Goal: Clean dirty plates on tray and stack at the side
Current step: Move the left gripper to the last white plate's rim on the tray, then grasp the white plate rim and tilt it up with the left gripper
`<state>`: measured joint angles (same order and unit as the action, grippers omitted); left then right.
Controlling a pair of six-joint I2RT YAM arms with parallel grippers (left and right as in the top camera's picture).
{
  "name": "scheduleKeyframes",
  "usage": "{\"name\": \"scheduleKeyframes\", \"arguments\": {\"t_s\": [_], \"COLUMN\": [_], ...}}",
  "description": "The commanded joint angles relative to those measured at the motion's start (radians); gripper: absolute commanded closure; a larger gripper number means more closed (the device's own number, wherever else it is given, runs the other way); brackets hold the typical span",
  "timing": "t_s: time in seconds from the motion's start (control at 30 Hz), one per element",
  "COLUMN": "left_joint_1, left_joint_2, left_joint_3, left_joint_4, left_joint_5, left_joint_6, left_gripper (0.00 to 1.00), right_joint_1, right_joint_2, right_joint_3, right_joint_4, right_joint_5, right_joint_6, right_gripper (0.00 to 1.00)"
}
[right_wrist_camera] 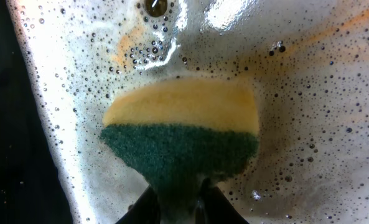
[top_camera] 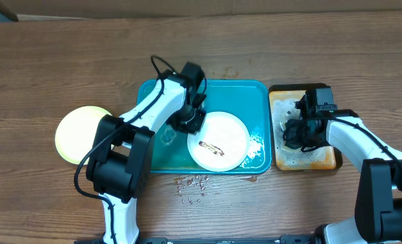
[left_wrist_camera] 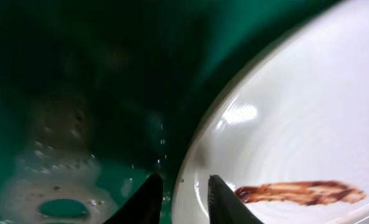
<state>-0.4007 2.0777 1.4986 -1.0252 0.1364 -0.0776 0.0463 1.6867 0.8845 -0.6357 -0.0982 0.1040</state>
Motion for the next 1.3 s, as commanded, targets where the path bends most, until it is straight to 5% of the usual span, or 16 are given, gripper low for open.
{"name": "scheduleKeyframes", "arguments": {"t_s": [0.0, 0.13, 0.5, 1.0, 1.13, 1.27], "left_joint_1": [-0.006, -0.025, -0.044, -0.065, -0.071, -0.071], "left_joint_2": [-0.051, -0.050, -0.017, 0.105, 0.126, 0.126], "left_joint_3": [0.130, 0.159, 0.158, 0.158, 0.158, 0.158], "left_joint_4": [0.028, 0.132, 0.193, 0.208, 0.206, 0.204], "left_joint_5": [-0.007, 0.056, 0.098, 0.139, 0.145, 0.139], "left_joint_6": [0.068, 0.268, 0.643, 0.684, 0.684, 0.679], "left_gripper": [0.57, 0.41, 0.38, 0.39, 0.48, 0.73], "right_joint_1": [0.000, 0.000, 0.000, 0.000, 0.000, 0.000], "right_joint_2": [0.010, 0.010, 0.010, 0.010, 0.010, 0.010], "right_joint_3": [-0.031, -0.031, -0.031, -0.031, -0.031, -0.031], "right_joint_4": [-0.019, -0.019, -0.019, -0.021, -0.020, -0.021], "right_joint_5": [0.006, 0.006, 0.006, 0.002, 0.002, 0.002], "right_joint_6": [0.000, 0.000, 0.000, 0.000, 0.000, 0.000], "right_gripper": [0.82, 0.82, 0.82, 0.82, 0.82, 0.81]}}
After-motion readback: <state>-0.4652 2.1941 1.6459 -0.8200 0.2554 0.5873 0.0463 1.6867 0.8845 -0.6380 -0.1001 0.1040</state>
